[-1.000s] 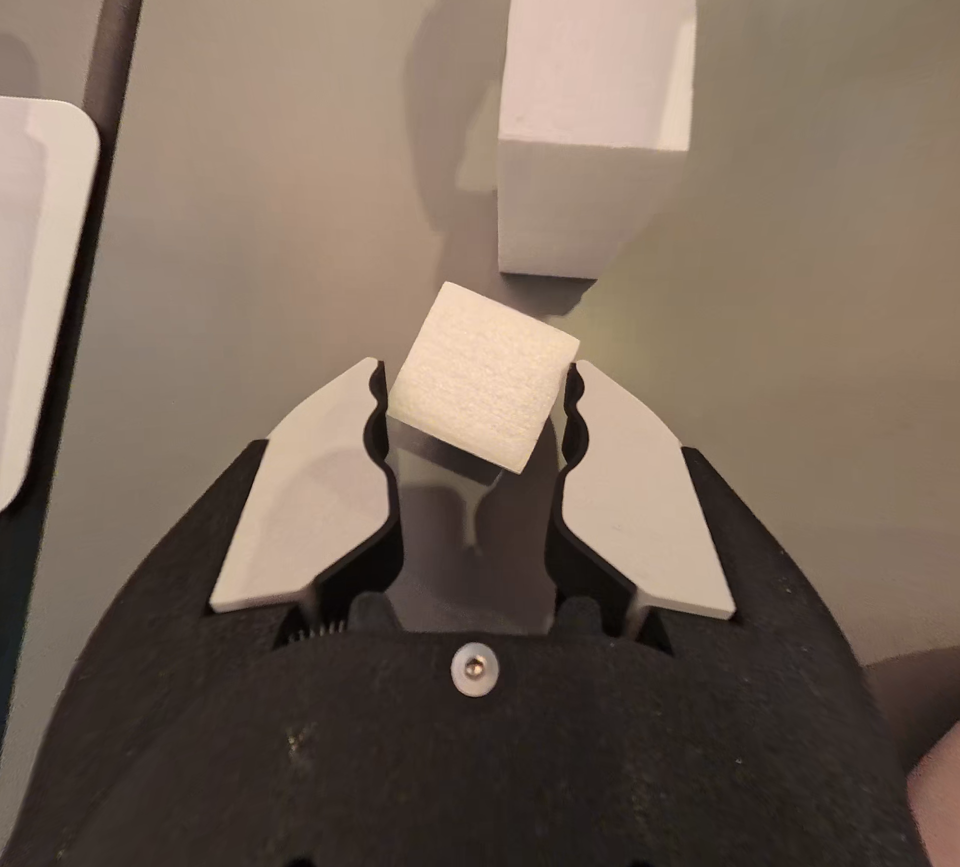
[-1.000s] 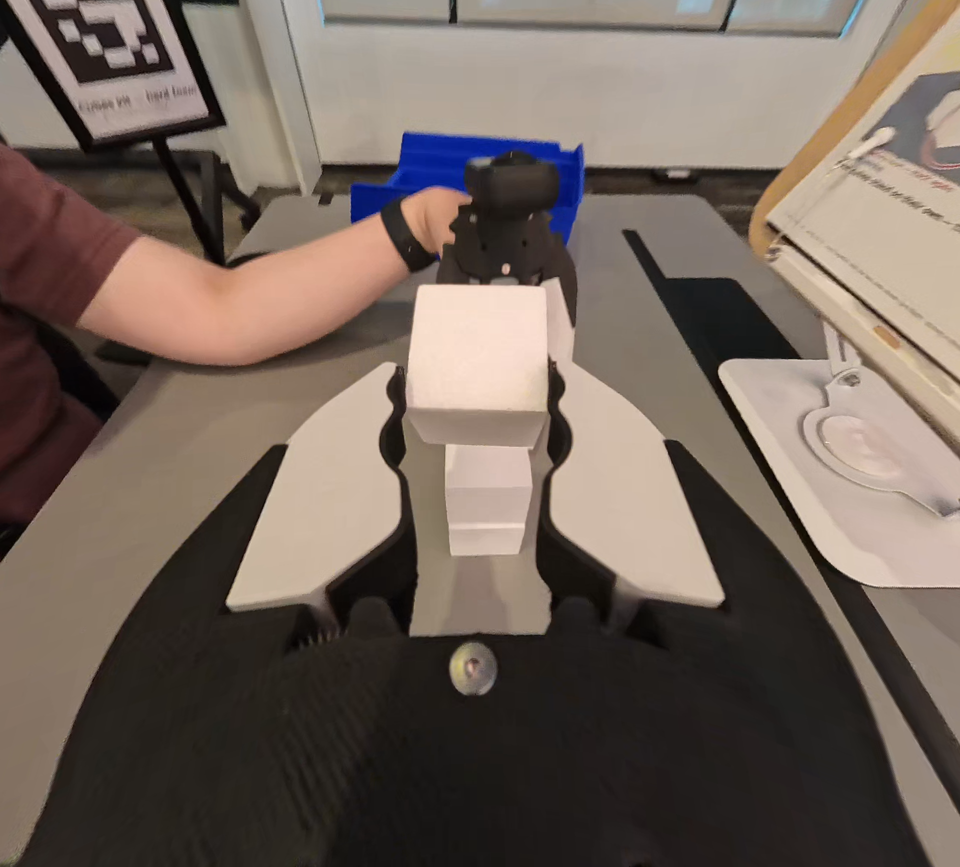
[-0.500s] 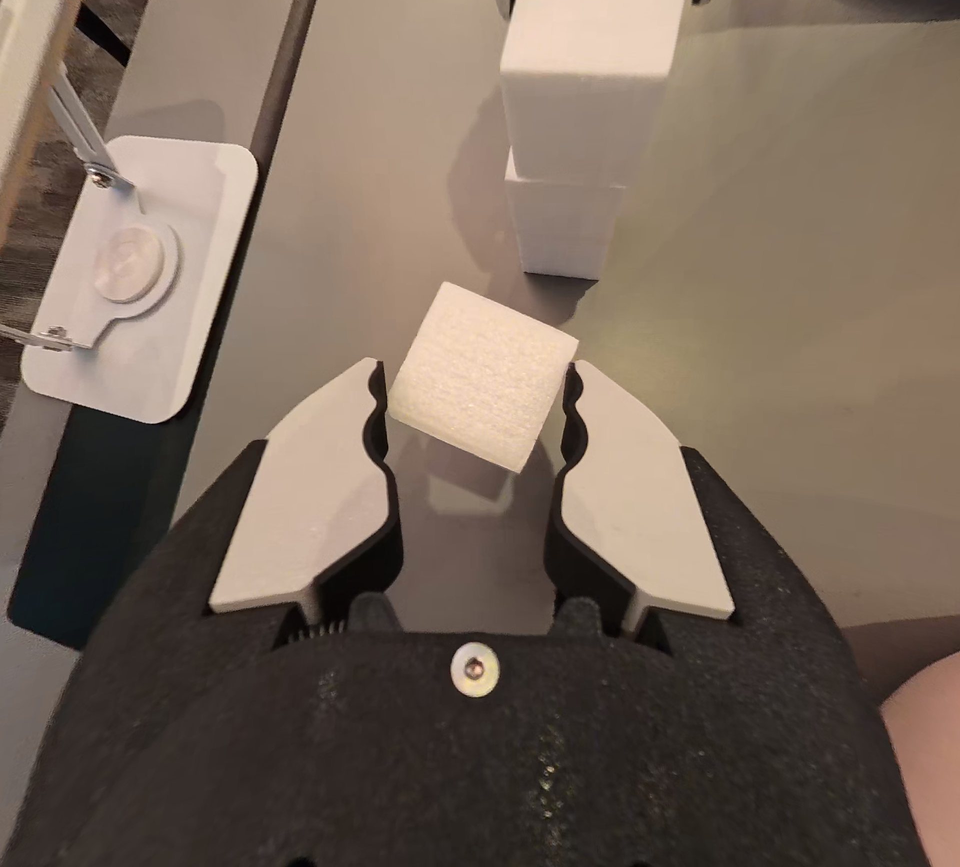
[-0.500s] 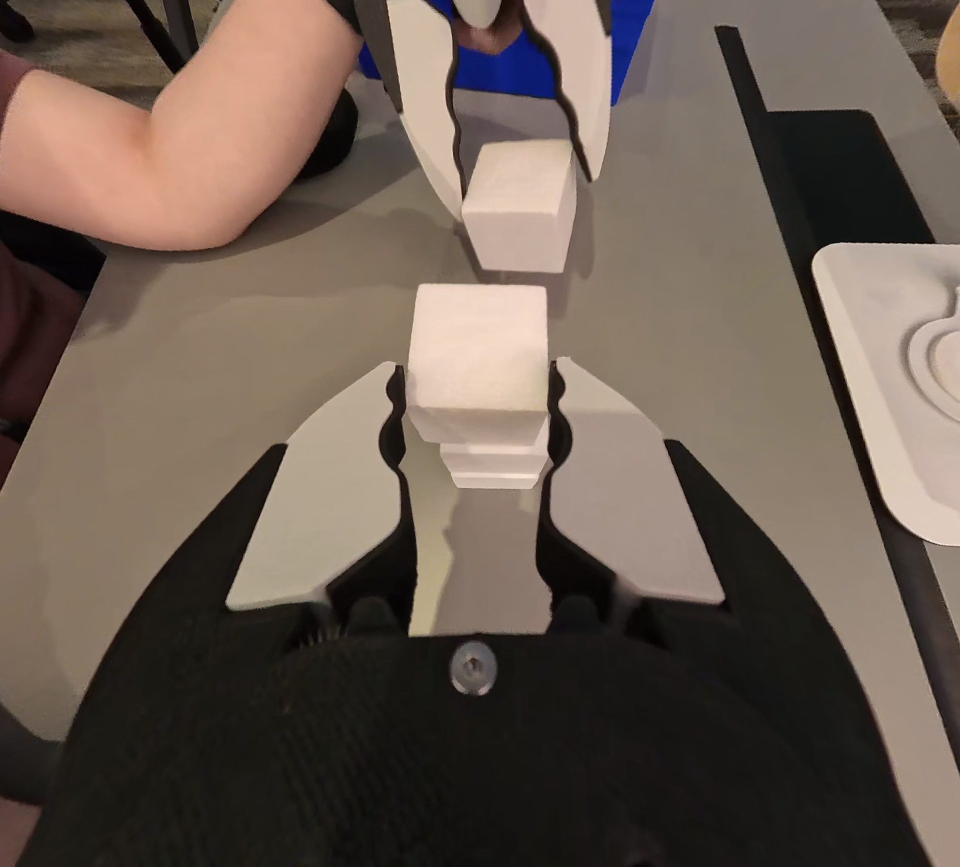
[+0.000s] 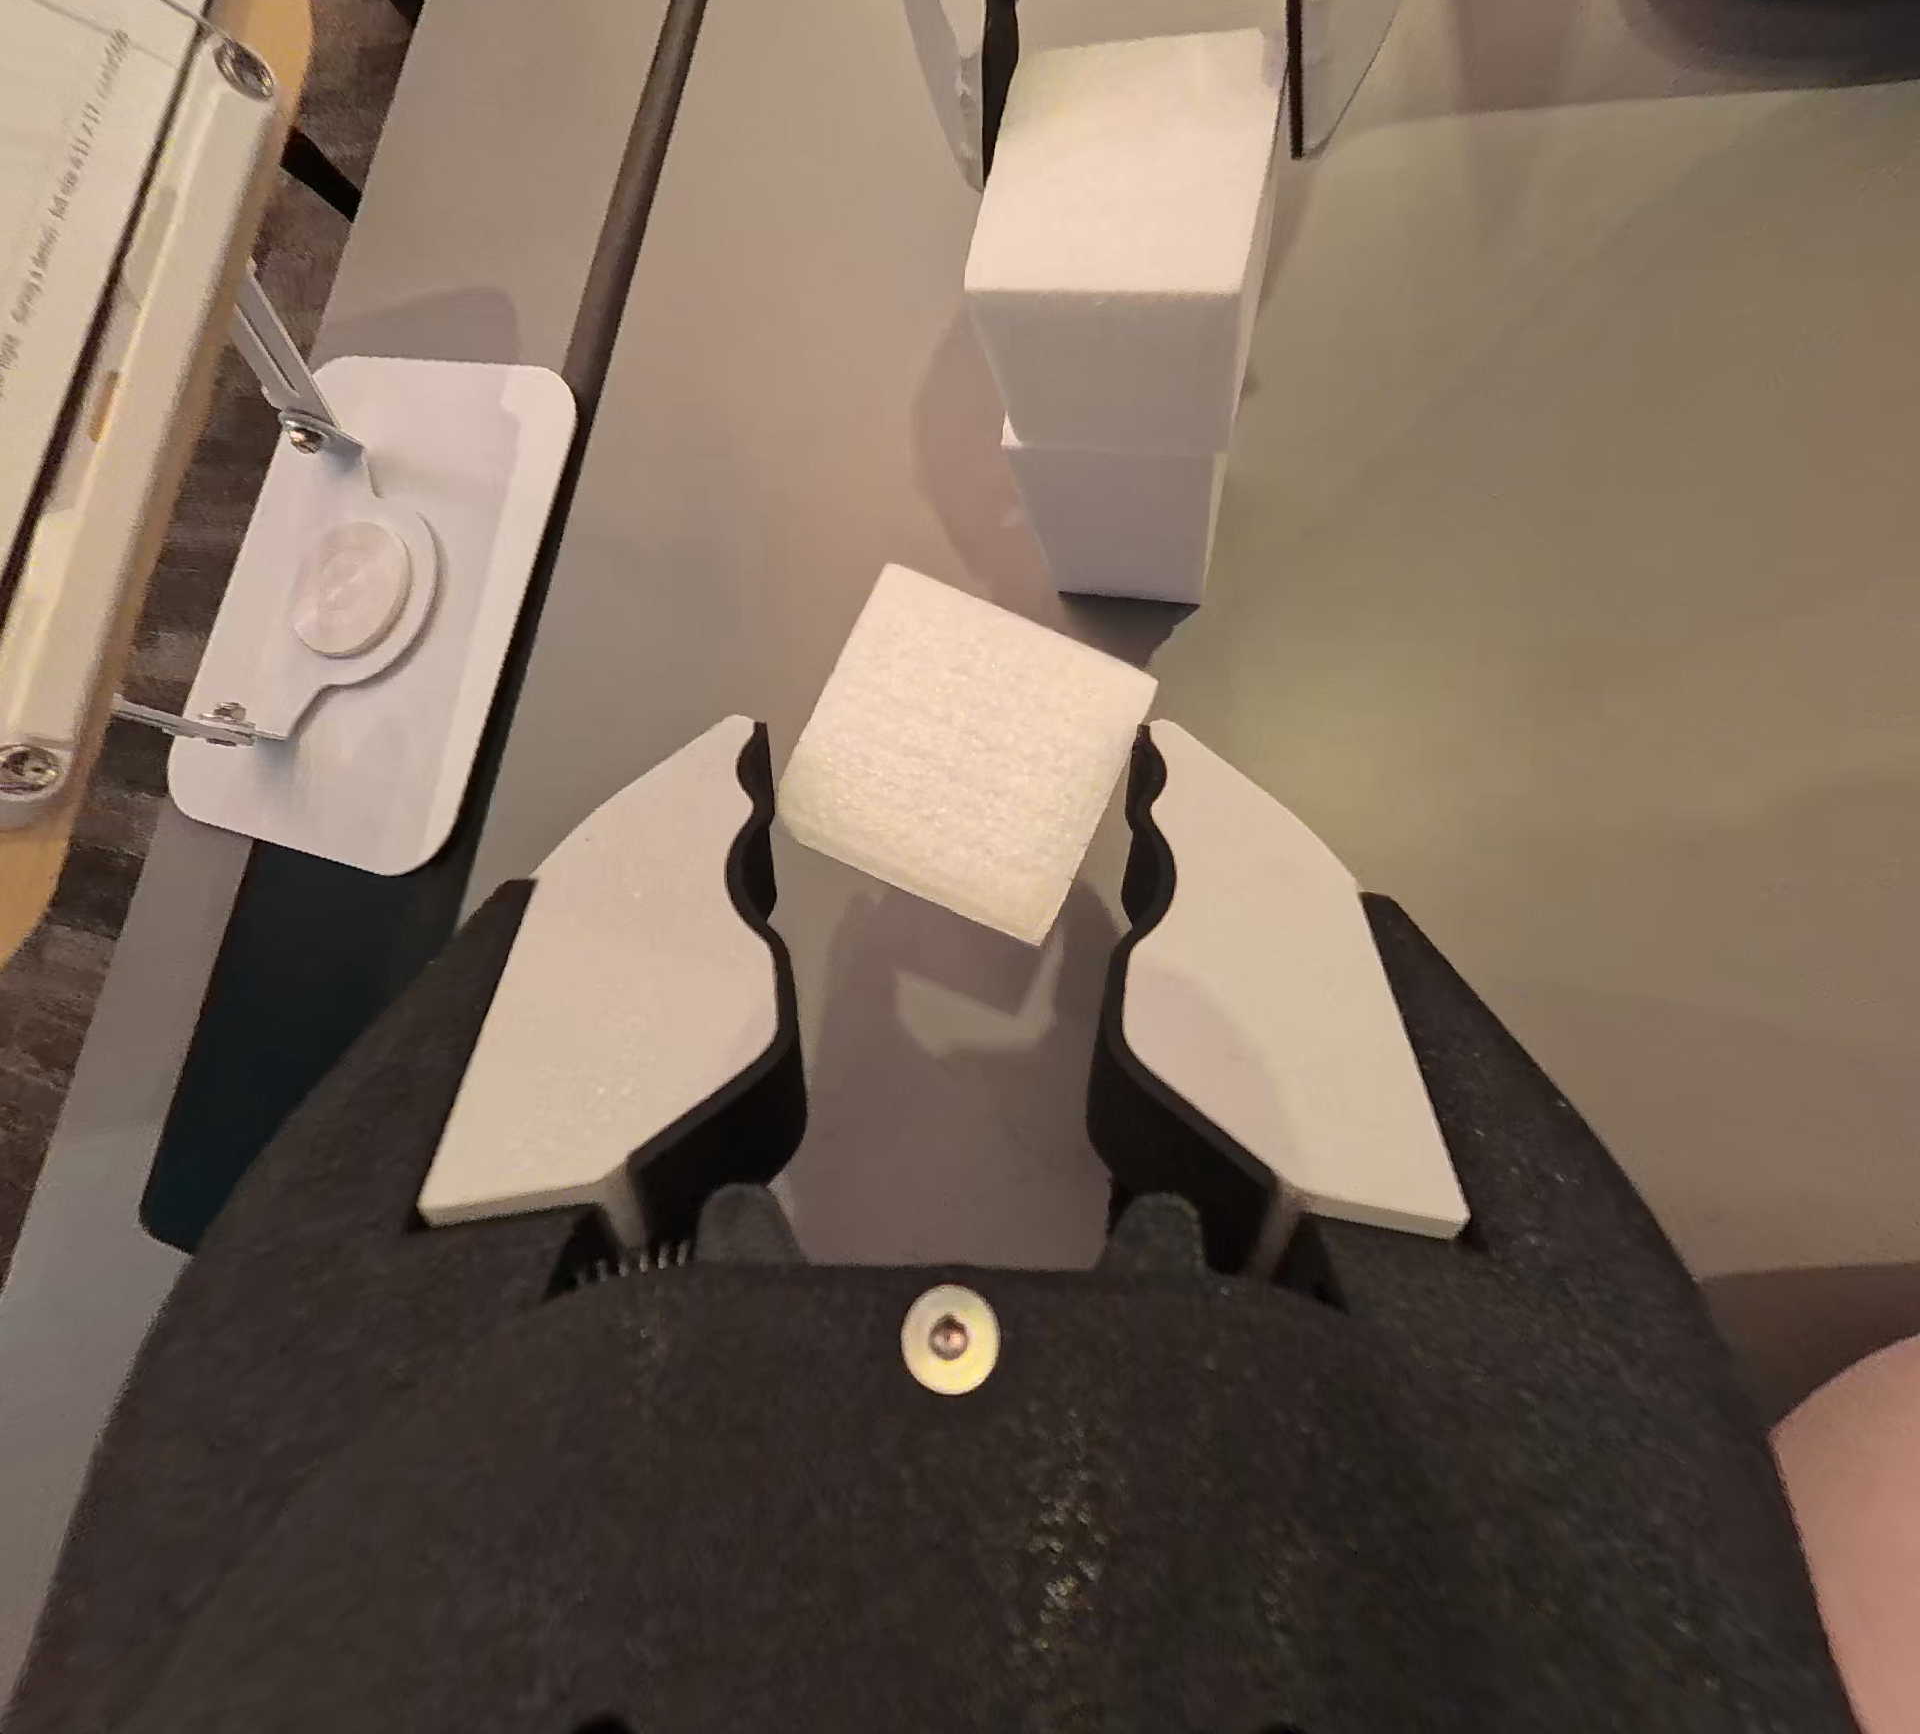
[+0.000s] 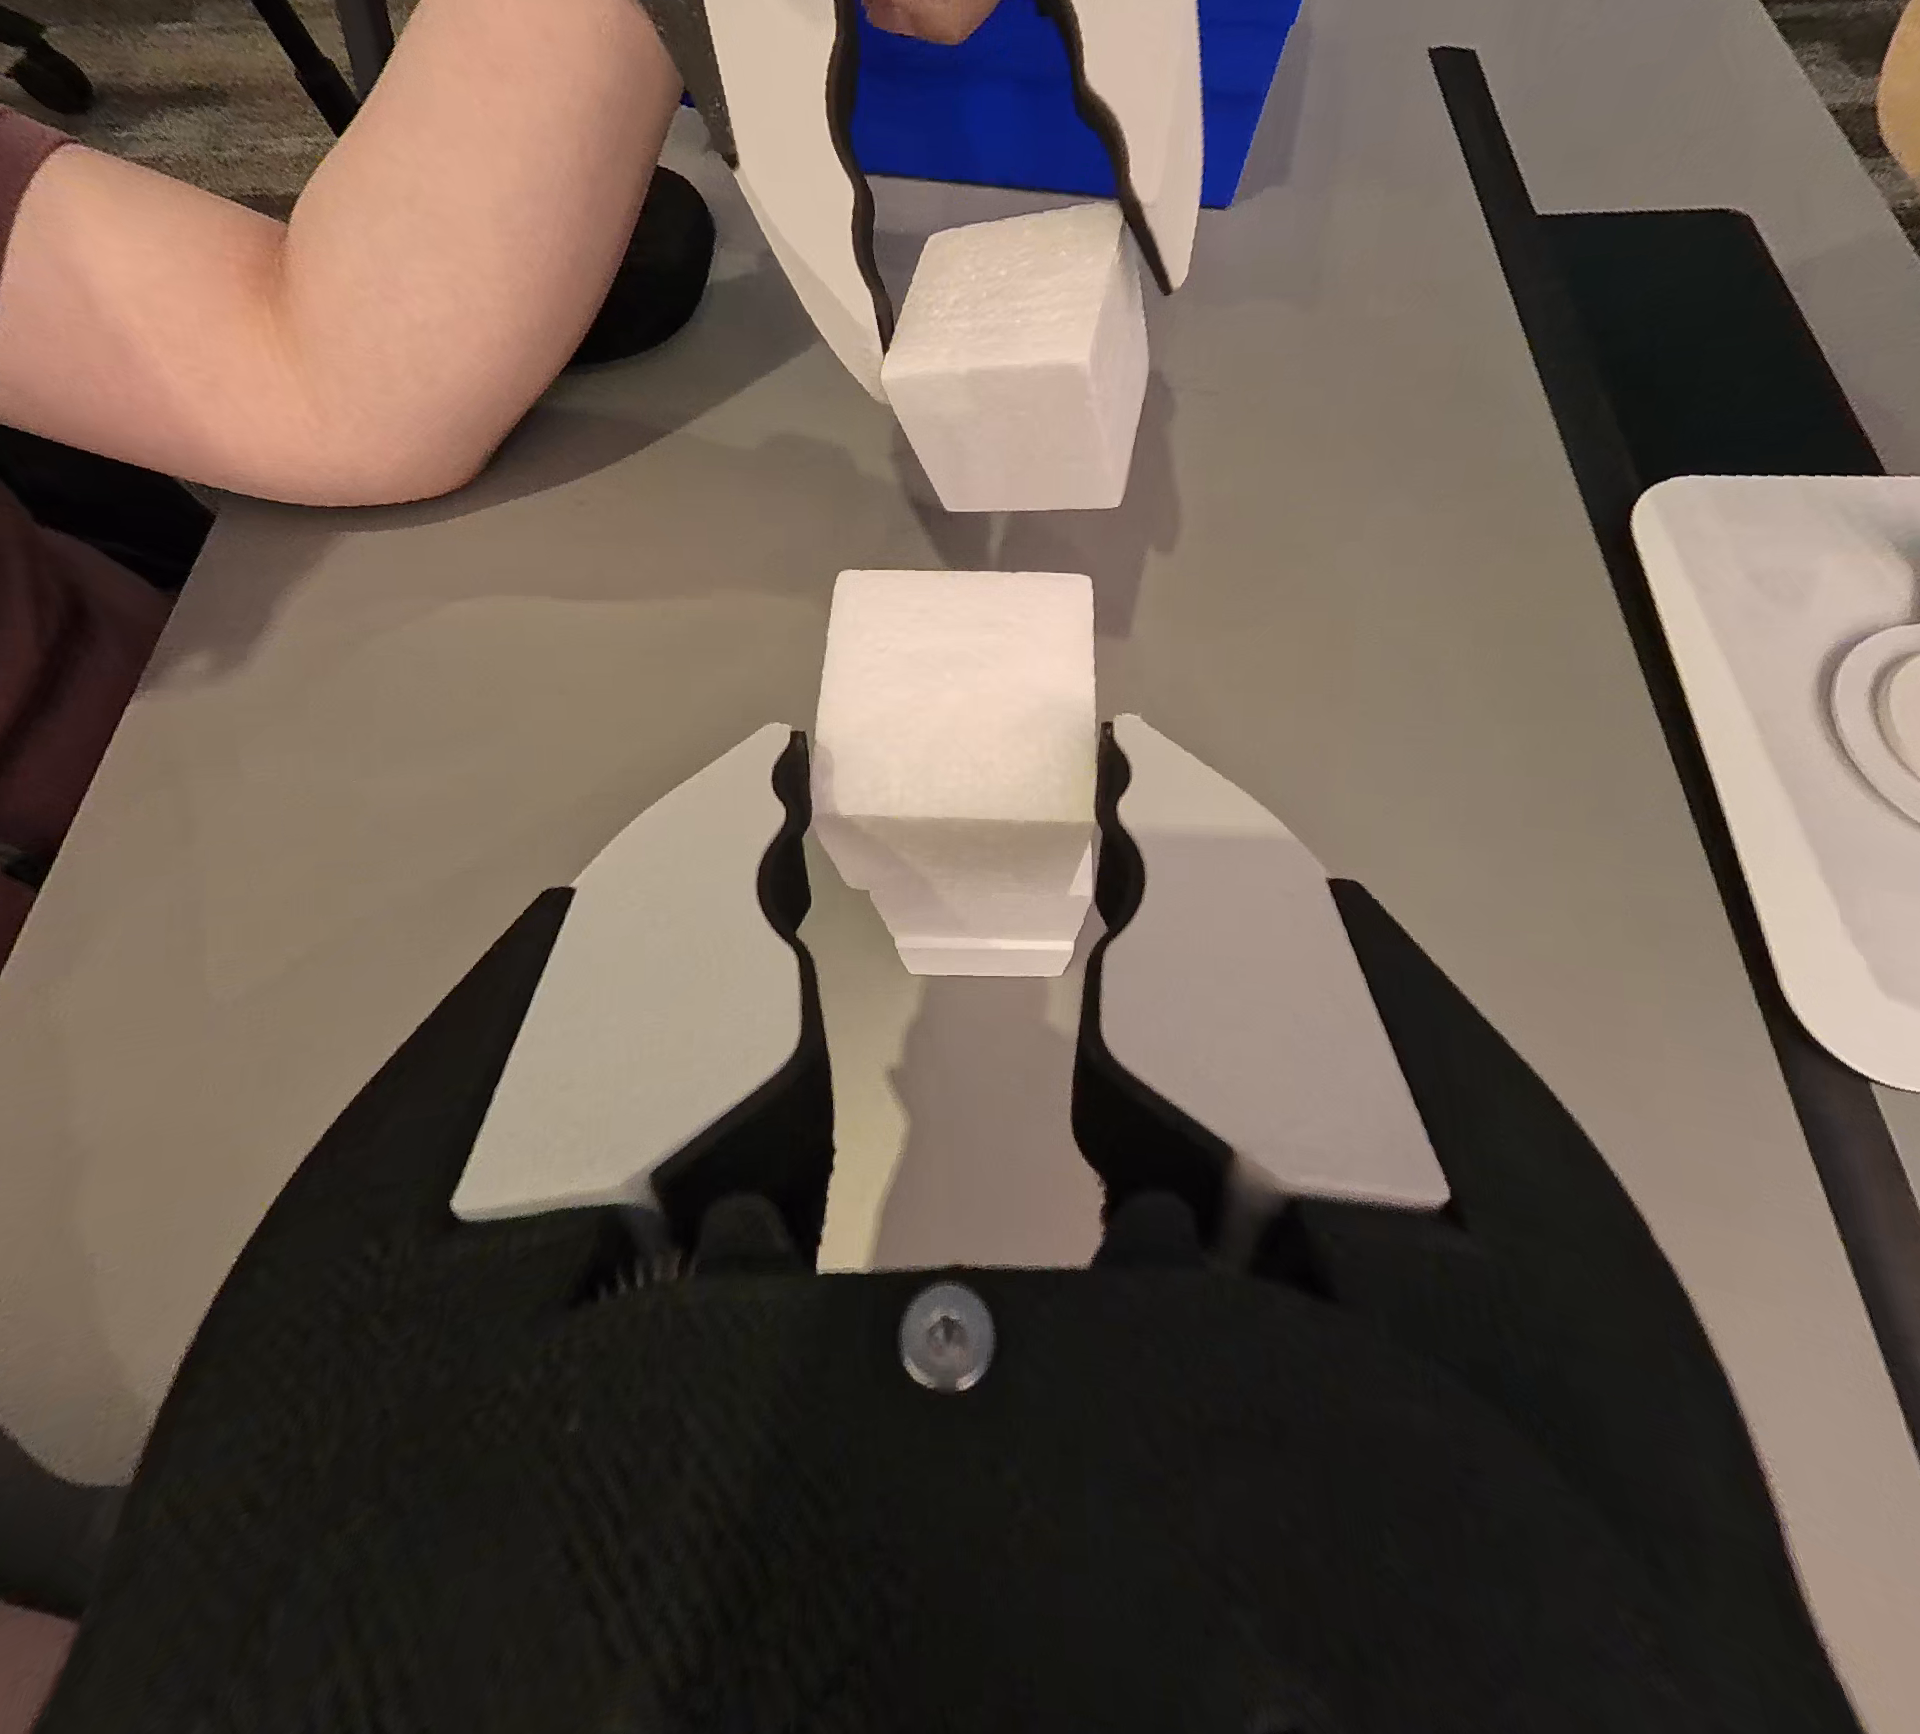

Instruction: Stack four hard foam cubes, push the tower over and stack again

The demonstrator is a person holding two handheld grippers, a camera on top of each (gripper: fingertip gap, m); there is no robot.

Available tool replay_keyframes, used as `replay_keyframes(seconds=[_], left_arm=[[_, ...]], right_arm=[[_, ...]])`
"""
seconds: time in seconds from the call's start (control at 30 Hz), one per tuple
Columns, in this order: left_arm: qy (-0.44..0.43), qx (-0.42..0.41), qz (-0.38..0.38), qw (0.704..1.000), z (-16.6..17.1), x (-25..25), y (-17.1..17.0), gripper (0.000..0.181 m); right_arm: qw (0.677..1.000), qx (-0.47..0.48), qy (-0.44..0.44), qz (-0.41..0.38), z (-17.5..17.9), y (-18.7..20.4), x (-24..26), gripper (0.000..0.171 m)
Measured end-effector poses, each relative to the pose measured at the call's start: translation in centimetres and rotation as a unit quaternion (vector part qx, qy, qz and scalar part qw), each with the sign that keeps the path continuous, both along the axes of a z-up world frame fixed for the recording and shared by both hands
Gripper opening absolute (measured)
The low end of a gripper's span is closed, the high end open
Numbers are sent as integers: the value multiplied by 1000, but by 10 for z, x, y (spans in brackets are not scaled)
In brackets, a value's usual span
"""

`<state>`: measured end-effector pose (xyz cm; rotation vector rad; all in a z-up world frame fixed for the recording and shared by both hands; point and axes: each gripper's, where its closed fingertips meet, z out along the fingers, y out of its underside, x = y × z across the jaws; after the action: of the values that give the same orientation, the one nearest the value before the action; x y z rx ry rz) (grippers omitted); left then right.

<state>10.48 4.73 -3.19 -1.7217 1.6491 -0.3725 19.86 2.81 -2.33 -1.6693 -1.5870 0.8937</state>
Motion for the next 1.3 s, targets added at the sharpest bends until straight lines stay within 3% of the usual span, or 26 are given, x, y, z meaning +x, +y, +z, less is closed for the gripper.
replay_keyframes(seconds=[0.3,0.83,0.87,1.03,1.3], left_arm=[[-57,42,-38,997,40,23,-22,65],[-120,116,-27,986,93,26,-42,65],[-129,116,-23,985,97,28,-42,65],[-164,78,-1,983,109,45,-41,65],[-131,-29,57,989,80,98,-24,65]], right_arm=[[1000,16,-1,9,-1,-2,0,54],[1000,9,17,4,0,1,-2,54],[1000,12,18,0,0,3,-1,61],[999,12,45,10,13,-4,8,72],[997,-4,65,-34,22,2,53,72]])
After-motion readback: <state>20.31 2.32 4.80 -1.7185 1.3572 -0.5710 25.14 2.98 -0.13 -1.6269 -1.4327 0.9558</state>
